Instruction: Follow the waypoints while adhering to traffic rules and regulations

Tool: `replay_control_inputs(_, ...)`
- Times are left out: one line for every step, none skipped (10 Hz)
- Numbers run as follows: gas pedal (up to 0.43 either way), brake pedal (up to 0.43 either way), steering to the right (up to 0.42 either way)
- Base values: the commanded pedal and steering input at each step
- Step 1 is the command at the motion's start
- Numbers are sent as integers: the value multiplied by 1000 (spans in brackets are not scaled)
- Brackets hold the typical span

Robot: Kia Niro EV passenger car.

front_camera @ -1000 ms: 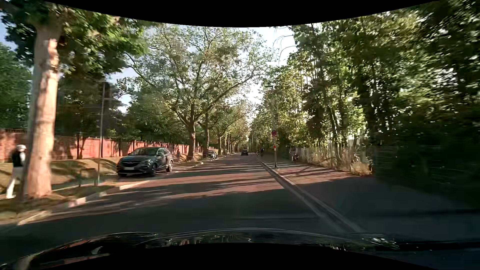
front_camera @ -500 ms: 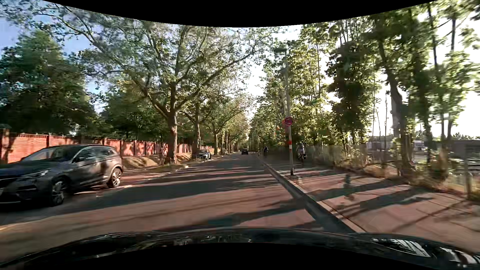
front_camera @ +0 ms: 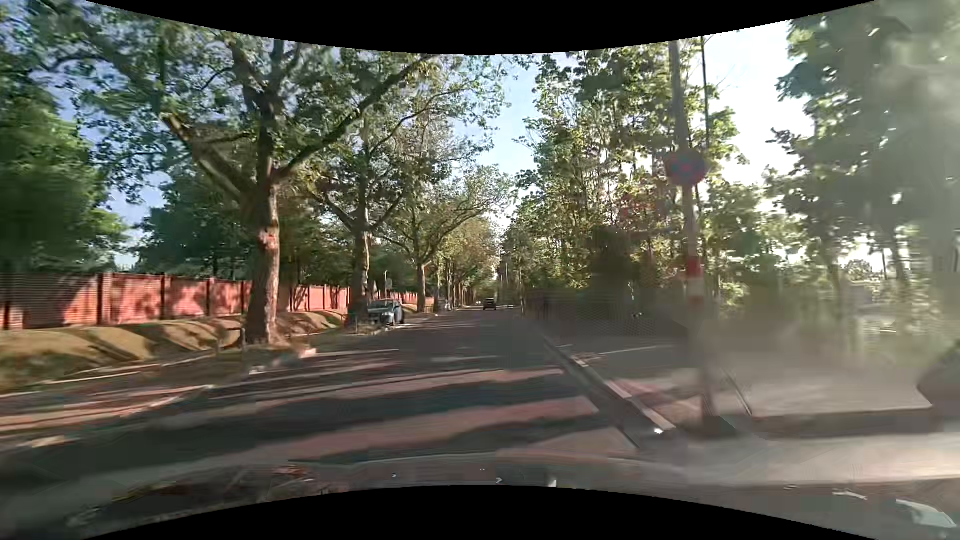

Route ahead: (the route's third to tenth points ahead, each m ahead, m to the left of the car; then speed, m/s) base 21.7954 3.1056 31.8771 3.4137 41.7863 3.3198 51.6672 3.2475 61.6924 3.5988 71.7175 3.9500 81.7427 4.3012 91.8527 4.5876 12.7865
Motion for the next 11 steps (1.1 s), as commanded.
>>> replay_control_inputs(87,0,0)
replay_control_inputs(87,0,0)
replay_control_inputs(87,0,0)
replay_control_inputs(87,0,0)
replay_control_inputs(87,0,0)
replay_control_inputs(87,0,0)
replay_control_inputs(87,0,0)
replay_control_inputs(87,0,0)
replay_control_inputs(87,0,0)
replay_control_inputs(87,0,0)
replay_control_inputs(87,0,0)
